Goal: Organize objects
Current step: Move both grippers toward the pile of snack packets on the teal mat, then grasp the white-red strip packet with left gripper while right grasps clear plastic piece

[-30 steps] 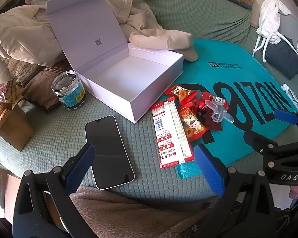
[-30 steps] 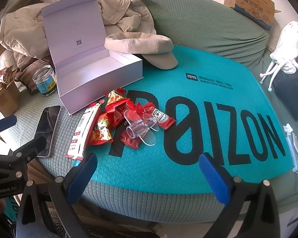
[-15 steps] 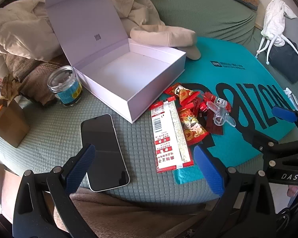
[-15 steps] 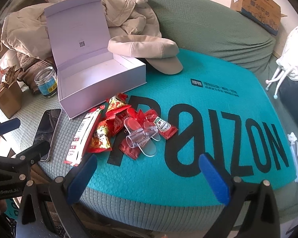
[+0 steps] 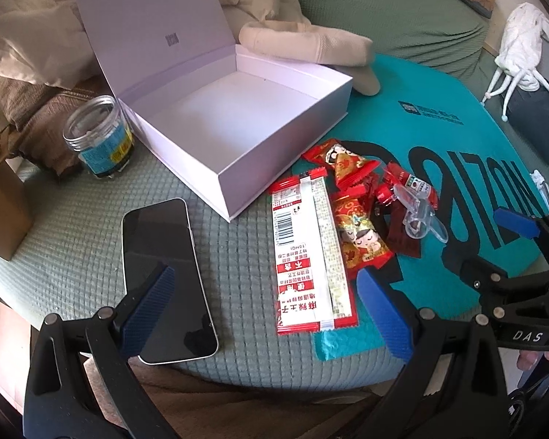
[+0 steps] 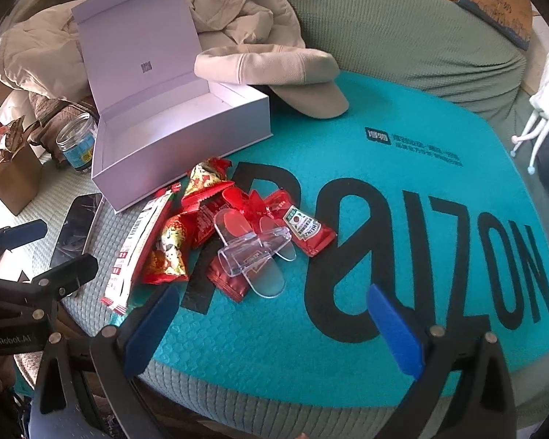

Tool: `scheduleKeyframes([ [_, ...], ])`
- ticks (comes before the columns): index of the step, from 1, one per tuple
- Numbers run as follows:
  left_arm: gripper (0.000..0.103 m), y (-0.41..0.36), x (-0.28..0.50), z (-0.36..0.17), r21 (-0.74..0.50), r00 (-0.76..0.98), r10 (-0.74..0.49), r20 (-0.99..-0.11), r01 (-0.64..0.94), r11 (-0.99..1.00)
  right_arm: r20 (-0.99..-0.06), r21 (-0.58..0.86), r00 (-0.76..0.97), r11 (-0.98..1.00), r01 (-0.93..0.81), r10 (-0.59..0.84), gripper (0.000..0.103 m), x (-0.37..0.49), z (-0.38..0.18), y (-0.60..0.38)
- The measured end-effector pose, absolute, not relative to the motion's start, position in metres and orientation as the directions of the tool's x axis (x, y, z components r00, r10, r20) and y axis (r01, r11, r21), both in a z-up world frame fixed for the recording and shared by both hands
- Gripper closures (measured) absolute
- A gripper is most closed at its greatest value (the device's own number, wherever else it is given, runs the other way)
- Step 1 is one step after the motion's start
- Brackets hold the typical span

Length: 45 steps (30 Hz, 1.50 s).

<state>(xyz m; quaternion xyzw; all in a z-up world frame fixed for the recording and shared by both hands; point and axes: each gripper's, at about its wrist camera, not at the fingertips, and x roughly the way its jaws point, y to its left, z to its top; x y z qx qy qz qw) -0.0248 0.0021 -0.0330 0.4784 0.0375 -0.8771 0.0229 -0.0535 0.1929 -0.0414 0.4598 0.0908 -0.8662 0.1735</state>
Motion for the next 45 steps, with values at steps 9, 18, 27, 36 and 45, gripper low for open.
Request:
scheduleKeyframes([
  [9, 0.003, 0.006, -0.041, -0.046, -0.054, -0.507, 0.014, -0.862, 0.066, -0.996, -0.831, 0.033, -0.494, -0.910, 0.413, -0.255, 0.000, -0.073, -0.054, 0.191],
  [18, 0.004, 0.012, -0.061, -0.059, -0.062, -0.476, 0.031, -0.879, 0.051, -0.997, -0.835, 0.076, -0.472, -0.910, 0.408, -0.281, 0.000, -0.095, -0.066, 0.195],
  [27, 0.009, 0.010, -0.073, -0.074, -0.083, -0.451, 0.049, -0.891, 0.055, -0.995, -0.838, 0.140, -0.432, -0.897, 0.419, -0.333, 0.004, -0.113, -0.080, 0.194],
  [36, 0.026, 0.007, -0.076, -0.081, -0.156, -0.459, 0.123, -0.880, 0.034, -0.987, -0.825, 0.219, -0.384, -0.862, 0.458, -0.414, 0.034, -0.111, -0.088, 0.196],
  [45, 0.052, 0.009, -0.072, -0.082, -0.196, -0.469, 0.170, -0.867, 0.008, -0.980, -0.820, 0.224, -0.385, -0.857, 0.463, -0.423, 0.041, -0.104, -0.086, 0.201],
])
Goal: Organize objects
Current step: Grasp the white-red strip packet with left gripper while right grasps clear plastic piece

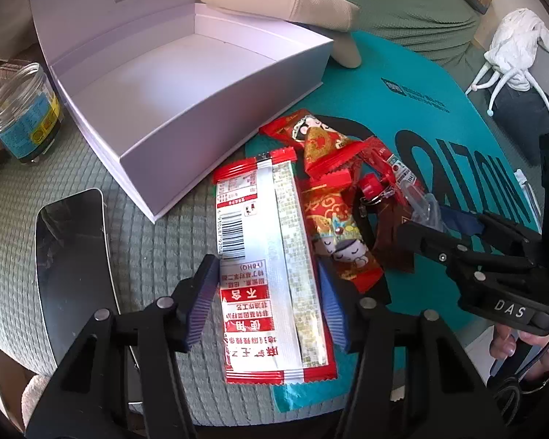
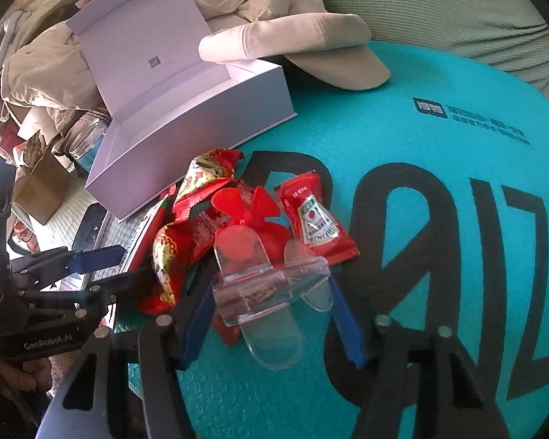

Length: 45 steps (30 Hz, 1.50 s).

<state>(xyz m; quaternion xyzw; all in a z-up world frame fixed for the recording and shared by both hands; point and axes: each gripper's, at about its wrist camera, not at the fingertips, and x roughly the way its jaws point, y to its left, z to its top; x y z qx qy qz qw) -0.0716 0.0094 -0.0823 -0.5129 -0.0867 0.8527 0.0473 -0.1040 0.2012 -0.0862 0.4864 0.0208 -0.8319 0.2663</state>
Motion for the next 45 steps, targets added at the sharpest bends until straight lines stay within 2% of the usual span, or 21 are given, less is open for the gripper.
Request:
scheduleKeyframes([
  [8, 0.058, 0.013, -0.056, -0.073, -0.217, -0.470, 0.189, -0.862, 0.004, -0.976, -0.813, 0.210, -0.409, -0.863, 0.460, -0.416, 0.041, -0.092, -0.078, 0.210],
  [9, 0.060, 0.013, -0.053, -0.072, -0.219, -0.472, 0.190, -0.861, 0.006, -0.976, -0.811, 0.211, -0.410, -0.862, 0.461, -0.417, 0.041, -0.091, -0.078, 0.210],
  [10, 0.073, 0.013, -0.051, -0.070, -0.224, -0.478, 0.194, -0.857, 0.004, -0.975, -0.810, 0.210, -0.411, -0.861, 0.463, -0.419, 0.041, -0.089, -0.077, 0.211],
  [12, 0.077, 0.015, -0.047, -0.064, -0.211, -0.496, 0.185, -0.849, -0.004, -0.977, -0.806, 0.208, -0.417, -0.861, 0.465, -0.420, 0.041, -0.086, -0.074, 0.211],
  [21, 0.077, 0.018, -0.044, -0.065, -0.174, -0.498, 0.139, -0.856, 0.023, -0.985, -0.798, 0.200, -0.431, -0.860, 0.470, -0.421, 0.041, -0.073, -0.068, 0.215],
  [23, 0.071, 0.020, -0.046, -0.068, -0.139, -0.489, 0.109, -0.866, 0.026, -0.990, -0.799, 0.199, -0.430, -0.859, 0.471, -0.420, 0.041, -0.071, -0.068, 0.215],
  [25, 0.046, 0.022, -0.052, -0.076, -0.078, -0.456, 0.045, -0.889, 0.053, -0.996, -0.801, 0.198, -0.427, -0.860, 0.471, -0.418, 0.041, -0.069, -0.070, 0.216],
  [27, 0.036, 0.021, -0.056, -0.082, -0.045, -0.445, 0.009, -0.895, 0.071, -0.997, -0.805, 0.200, -0.421, -0.859, 0.471, -0.419, 0.041, -0.070, -0.071, 0.216],
  [31, 0.029, 0.009, -0.063, -0.086, -0.095, -0.458, 0.045, -0.888, 0.086, -0.992, -0.811, 0.199, -0.414, -0.860, 0.470, -0.414, 0.041, -0.071, -0.074, 0.217],
  [35, 0.028, 0.000, -0.065, -0.088, -0.158, -0.462, 0.102, -0.881, 0.084, -0.984, -0.814, 0.209, -0.402, -0.856, 0.473, -0.420, 0.041, -0.075, -0.077, 0.216],
  [36, 0.032, -0.001, -0.065, -0.088, -0.161, -0.466, 0.106, -0.878, 0.081, -0.984, -0.814, 0.212, -0.398, -0.855, 0.474, -0.422, 0.041, -0.075, -0.078, 0.215],
  [37, 0.041, -0.001, -0.065, -0.087, -0.158, -0.472, 0.103, -0.875, 0.077, -0.985, -0.815, 0.212, -0.396, -0.854, 0.475, -0.423, 0.041, -0.076, -0.078, 0.214],
  [39, 0.052, -0.004, -0.064, -0.086, -0.170, -0.487, 0.111, -0.867, 0.077, -0.982, -0.817, 0.212, -0.392, -0.853, 0.476, -0.422, 0.041, -0.076, -0.080, 0.213],
  [45, 0.058, -0.008, -0.061, -0.083, -0.202, -0.476, 0.143, -0.867, 0.073, -0.977, -0.817, 0.219, -0.391, -0.856, 0.469, -0.424, 0.041, -0.076, -0.081, 0.213],
])
